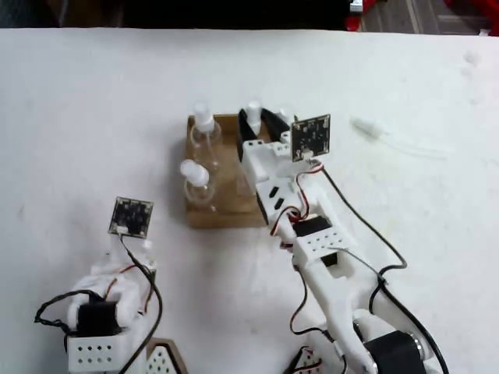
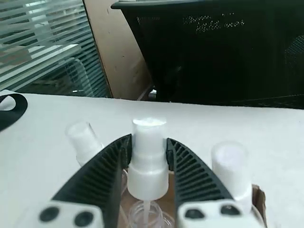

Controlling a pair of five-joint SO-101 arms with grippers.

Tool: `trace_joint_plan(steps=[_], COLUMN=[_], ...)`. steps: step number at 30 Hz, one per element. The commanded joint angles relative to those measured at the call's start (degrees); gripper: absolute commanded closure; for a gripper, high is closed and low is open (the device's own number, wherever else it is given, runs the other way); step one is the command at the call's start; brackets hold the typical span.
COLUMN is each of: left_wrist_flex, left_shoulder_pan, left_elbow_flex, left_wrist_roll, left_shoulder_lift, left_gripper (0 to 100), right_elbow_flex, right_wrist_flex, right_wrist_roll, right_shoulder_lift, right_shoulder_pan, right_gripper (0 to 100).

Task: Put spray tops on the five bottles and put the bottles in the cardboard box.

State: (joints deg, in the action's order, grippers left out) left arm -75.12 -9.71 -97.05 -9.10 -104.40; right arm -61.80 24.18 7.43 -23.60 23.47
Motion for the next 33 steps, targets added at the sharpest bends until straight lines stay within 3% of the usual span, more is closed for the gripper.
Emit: trace_joint_plan(steps=[1, 7, 12, 19, 33], left_wrist_flex=[1.3, 1.3, 1.3, 1.3, 1.3], left_shoulder_pan=[0.7, 0.7, 0.7, 0.7, 0.7], left_elbow_flex=[0.1, 0.1, 0.1, 0.1, 0.1], left_wrist_roll=[-0.4, -0.4, -0.4, -0.4, -0.4], left_shoulder_lift=[-0.5, -0.5, -0.5, -0.5, -0.5], left_gripper=[97, 97, 97, 97, 97], right_elbow_flex=[-1.1, -4.0, -5.0, -5.0, -4.9], right_wrist_flex=[1.3, 1.5, 1.5, 1.3, 1.3], right_wrist_roll=[-1.0, -9.8, -10.2, -10.1, -10.2], right_shoulder_lift=[-0.4, -0.4, -0.4, -0.4, -1.4], right_shoulder_pan=[0.5, 0.6, 0.6, 0.6, 0.6], right_gripper=[98.2, 98.1, 96.8, 76.6, 81.1])
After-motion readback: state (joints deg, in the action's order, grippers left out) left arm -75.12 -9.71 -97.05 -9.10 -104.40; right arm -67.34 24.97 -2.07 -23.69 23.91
